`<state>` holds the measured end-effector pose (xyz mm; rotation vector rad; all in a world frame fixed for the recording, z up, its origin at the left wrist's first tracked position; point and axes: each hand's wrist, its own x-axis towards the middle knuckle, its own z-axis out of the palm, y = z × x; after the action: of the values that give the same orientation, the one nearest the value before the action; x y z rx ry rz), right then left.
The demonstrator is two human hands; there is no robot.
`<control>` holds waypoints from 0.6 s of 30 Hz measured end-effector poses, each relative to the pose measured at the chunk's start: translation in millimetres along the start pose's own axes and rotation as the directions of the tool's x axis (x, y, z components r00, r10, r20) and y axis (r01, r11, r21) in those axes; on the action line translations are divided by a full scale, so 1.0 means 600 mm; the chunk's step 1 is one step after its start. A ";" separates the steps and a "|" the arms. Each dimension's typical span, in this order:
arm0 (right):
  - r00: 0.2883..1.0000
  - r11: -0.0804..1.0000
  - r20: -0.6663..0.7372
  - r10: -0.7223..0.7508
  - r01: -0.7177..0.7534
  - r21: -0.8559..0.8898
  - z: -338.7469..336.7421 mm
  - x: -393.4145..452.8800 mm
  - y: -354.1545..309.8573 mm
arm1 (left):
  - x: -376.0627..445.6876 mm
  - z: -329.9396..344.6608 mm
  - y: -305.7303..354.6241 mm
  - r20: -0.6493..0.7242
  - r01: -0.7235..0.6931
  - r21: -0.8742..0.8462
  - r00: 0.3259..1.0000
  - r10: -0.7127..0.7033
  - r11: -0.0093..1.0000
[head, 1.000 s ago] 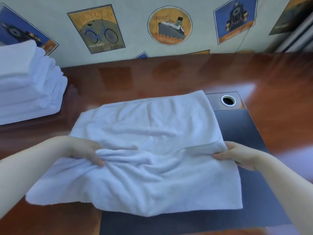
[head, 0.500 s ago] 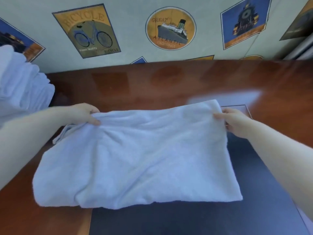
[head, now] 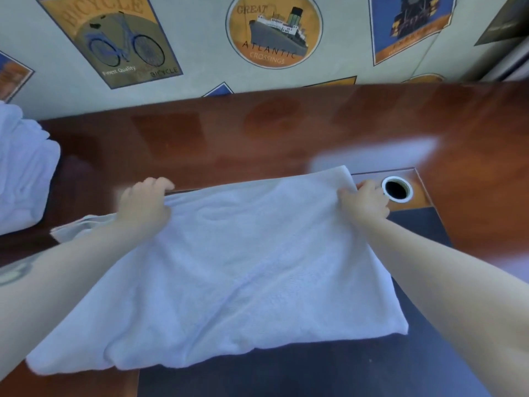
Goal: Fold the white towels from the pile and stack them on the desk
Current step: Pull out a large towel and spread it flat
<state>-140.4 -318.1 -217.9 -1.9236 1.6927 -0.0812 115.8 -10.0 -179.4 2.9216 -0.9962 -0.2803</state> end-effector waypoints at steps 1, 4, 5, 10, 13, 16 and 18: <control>1.000 1.000 0.022 -0.010 0.010 -0.012 0.000 -0.004 -0.003 | 0.001 -0.005 0.036 -0.050 -0.049 -0.026 0.998 0.048 0.998; 0.988 0.988 0.039 -0.151 0.149 0.049 -0.007 -0.021 -0.009 | -0.008 -0.011 0.142 -0.155 -0.230 -0.215 0.968 0.199 0.949; 0.974 0.964 0.016 -0.227 0.222 0.146 -0.010 -0.034 -0.009 | -0.009 -0.016 0.175 -0.161 -0.268 -0.314 0.960 0.228 0.911; 0.844 0.764 -0.150 -0.514 0.530 0.368 -0.033 -0.138 0.016 | -0.008 -0.051 0.333 -0.102 -0.446 -0.581 0.870 0.483 0.681; 0.808 0.704 -0.202 -0.554 0.584 0.403 -0.054 -0.180 0.025 | -0.017 -0.074 0.351 -0.029 -0.513 -0.637 0.762 0.647 0.575; 0.775 0.646 -0.210 -0.596 0.618 0.449 -0.086 -0.212 0.021 | -0.035 -0.103 0.342 0.040 -0.559 -0.609 0.687 0.726 0.563; 0.731 0.617 -0.182 -0.657 0.661 0.427 -0.105 -0.233 0.023 | -0.049 -0.131 0.332 0.065 -0.563 -0.591 0.680 0.730 0.577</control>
<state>-205.8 -212.4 -127.0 -2.0364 0.7521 -0.7174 -12.8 -151.3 -78.1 1.8582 -1.6460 -0.8201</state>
